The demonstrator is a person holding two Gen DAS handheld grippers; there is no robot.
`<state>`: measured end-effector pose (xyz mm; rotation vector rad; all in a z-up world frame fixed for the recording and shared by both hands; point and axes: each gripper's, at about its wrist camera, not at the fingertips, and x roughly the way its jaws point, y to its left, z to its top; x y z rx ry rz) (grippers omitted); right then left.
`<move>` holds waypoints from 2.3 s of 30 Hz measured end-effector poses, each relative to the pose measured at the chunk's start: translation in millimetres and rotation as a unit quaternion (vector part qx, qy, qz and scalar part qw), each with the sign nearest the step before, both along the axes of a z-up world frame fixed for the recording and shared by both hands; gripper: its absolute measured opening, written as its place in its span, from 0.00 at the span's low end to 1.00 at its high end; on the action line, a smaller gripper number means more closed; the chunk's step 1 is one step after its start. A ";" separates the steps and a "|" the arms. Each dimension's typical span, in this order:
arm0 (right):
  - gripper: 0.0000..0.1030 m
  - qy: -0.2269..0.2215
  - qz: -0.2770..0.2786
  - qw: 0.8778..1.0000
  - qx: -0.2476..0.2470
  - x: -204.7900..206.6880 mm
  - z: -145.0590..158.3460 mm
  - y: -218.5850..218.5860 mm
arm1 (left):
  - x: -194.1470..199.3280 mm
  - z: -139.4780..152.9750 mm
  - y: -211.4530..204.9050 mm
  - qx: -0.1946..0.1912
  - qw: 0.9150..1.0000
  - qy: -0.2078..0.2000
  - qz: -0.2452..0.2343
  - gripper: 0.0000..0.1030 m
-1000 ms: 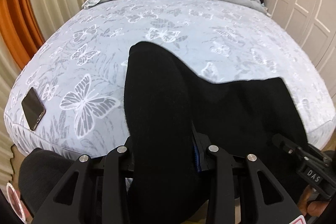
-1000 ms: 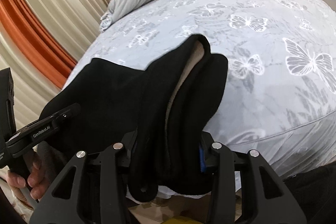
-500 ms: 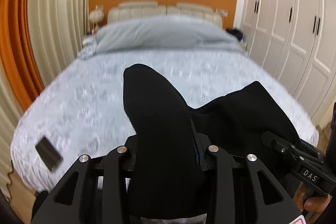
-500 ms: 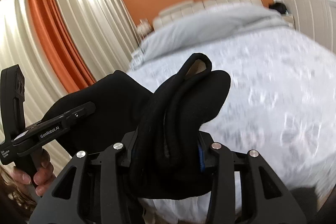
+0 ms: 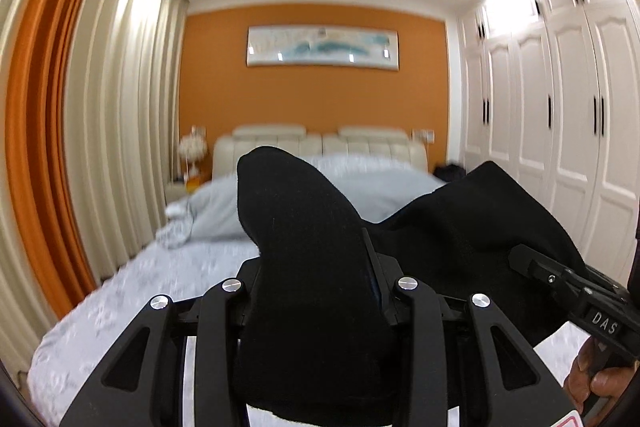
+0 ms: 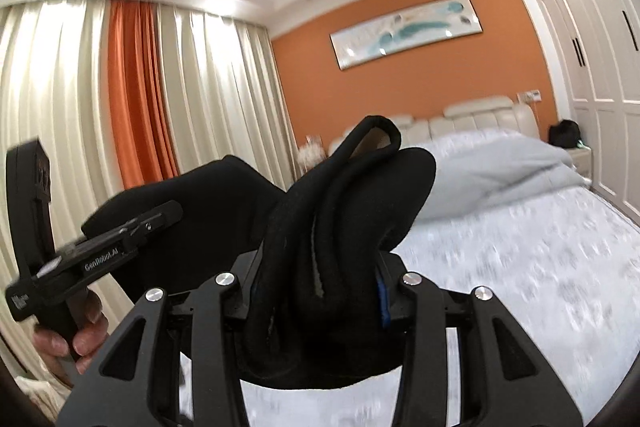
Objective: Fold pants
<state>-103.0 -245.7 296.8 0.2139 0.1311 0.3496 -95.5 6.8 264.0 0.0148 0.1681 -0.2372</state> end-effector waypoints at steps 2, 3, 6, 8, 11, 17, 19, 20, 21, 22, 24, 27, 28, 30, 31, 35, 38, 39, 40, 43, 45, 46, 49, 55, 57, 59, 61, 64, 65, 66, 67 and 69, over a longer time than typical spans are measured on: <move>0.38 -0.014 0.005 1.000 0.007 23.4 6.7 -7.3 | 20.5 7.4 1.1 -0.010 1.000 -0.015 -0.003 0.32; 0.38 -0.020 0.010 1.000 0.012 39.2 9.7 -12.2 | 34.8 10.3 2.1 -0.016 1.000 -0.019 -0.006 0.33; 0.38 -0.024 0.025 0.999 0.036 81.4 8.7 -27.6 | 79.0 12.8 5.9 -0.041 0.999 -0.014 -0.016 0.33; 0.38 -0.019 0.031 0.998 0.052 110.0 3.0 -37.5 | 109.4 9.6 7.5 -0.056 0.998 -0.011 -0.017 0.33; 0.39 -0.002 0.041 0.996 0.075 159.3 -14.5 -50.9 | 158.4 -5.2 5.3 -0.065 0.998 0.002 -0.016 0.33; 0.39 0.080 0.032 0.993 0.085 264.2 -101.2 -67.2 | 261.2 -83.6 -14.0 -0.037 0.998 0.039 0.010 0.35; 0.41 0.136 0.020 0.986 0.089 296.3 -156.4 -72.4 | 302.6 -135.1 -16.6 -0.033 0.996 0.084 0.016 0.39; 0.43 0.183 0.012 0.979 0.087 316.1 -196.1 -77.1 | 316.8 -162.2 -15.7 -0.032 0.994 0.107 0.020 0.40; 0.47 0.222 0.002 0.971 0.082 328.5 -225.8 -79.7 | 336.7 -195.6 -16.1 -0.030 0.989 0.140 0.026 0.42; 0.50 0.285 -0.021 0.956 0.072 345.4 -267.6 -85.9 | 350.7 -223.4 -14.2 -0.028 0.985 0.169 0.033 0.44; 0.51 0.360 -0.079 0.929 0.026 355.4 -323.1 -98.7 | 382.9 -308.1 -5.5 -0.010 0.961 0.265 0.072 0.45; 0.47 0.338 -0.145 0.930 -0.006 331.0 -335.1 -128.2 | 392.3 -365.3 35.4 -0.023 0.931 0.340 0.132 0.38; 0.44 0.333 -0.135 0.933 0.001 328.3 -326.0 -131.7 | 390.3 -365.6 52.0 -0.054 0.927 0.345 0.136 0.38; 0.39 0.301 -0.107 0.947 0.002 328.1 -296.9 -124.4 | 388.8 -346.0 74.0 -0.087 0.928 0.329 0.151 0.38; 0.39 0.284 -0.094 0.954 -0.008 332.3 -281.5 -112.3 | 387.8 -333.8 76.7 -0.091 0.931 0.321 0.151 0.40; 0.36 0.266 -0.035 0.962 -0.050 367.1 -255.4 -44.7 | 397.2 -282.6 38.8 -0.076 0.944 0.301 0.114 0.61; 0.38 0.315 -0.055 0.943 -0.090 395.4 -292.9 -22.4 | 405.1 -285.3 -14.2 -0.026 0.953 0.292 0.077 0.81; 0.39 0.344 -0.065 0.932 -0.100 400.1 -308.4 -22.2 | 409.7 -298.3 -28.6 0.001 0.952 0.299 0.071 0.82; 0.38 0.379 -0.079 0.915 -0.111 403.4 -327.5 -26.3 | 417.5 -313.9 -34.1 0.024 0.947 0.313 0.063 0.84; 0.46 0.358 -0.106 0.923 -0.098 381.4 -325.8 -46.0 | 442.2 -377.3 -41.2 0.078 0.907 0.412 0.050 0.85; 0.71 0.362 -0.119 0.922 -0.069 360.5 -311.8 -61.2 | 425.6 -368.5 -11.2 0.008 0.921 0.385 0.057 0.84; 0.71 0.357 -0.108 0.926 -0.050 351.8 -307.4 -67.1 | 418.8 -363.4 0.2 -0.012 0.923 0.380 0.057 0.84; 0.77 0.388 -0.078 0.918 0.005 335.8 -315.3 -84.2 | 399.6 -355.8 36.0 -0.068 0.921 0.380 0.043 0.89; 0.63 0.458 -0.030 0.885 0.077 341.8 -364.2 -68.5 | 398.4 -394.6 26.3 -0.087 0.893 0.441 0.010 0.88; 0.35 0.441 -0.015 0.894 0.078 337.1 -351.5 -61.5 | 397.4 -391.6 21.3 -0.097 0.890 0.445 -0.011 0.56; 0.32 0.432 -0.003 0.901 0.051 329.3 -329.7 -53.6 | 388.5 -371.2 22.1 -0.102 0.888 0.449 -0.015 0.26; 0.32 0.422 0.015 0.906 0.036 315.9 -313.0 -48.8 | 376.4 -352.8 27.2 -0.097 0.891 0.442 -0.031 0.24; 0.45 0.448 0.003 0.894 0.026 305.4 -337.3 -62.7 | 359.6 -359.3 34.9 -0.074 0.880 0.468 -0.032 0.35; 0.61 0.468 -0.013 0.883 0.040 305.7 -358.8 -73.0 | 358.3 -370.1 31.9 -0.054 0.878 0.475 -0.021 0.46; 0.62 0.459 -0.010 0.885 0.081 300.7 -361.2 -81.5 | 355.1 -380.8 30.3 -0.034 0.880 0.473 -0.009 0.51; 0.62 0.463 -0.018 0.881 0.100 296.0 -355.3 -85.6 | 350.6 -381.5 30.2 -0.034 0.887 0.461 -0.003 0.57; 0.44 0.441 -0.046 0.894 0.056 286.5 -321.7 -76.9 | 340.0 -367.7 27.8 -0.026 0.896 0.443 0.015 0.58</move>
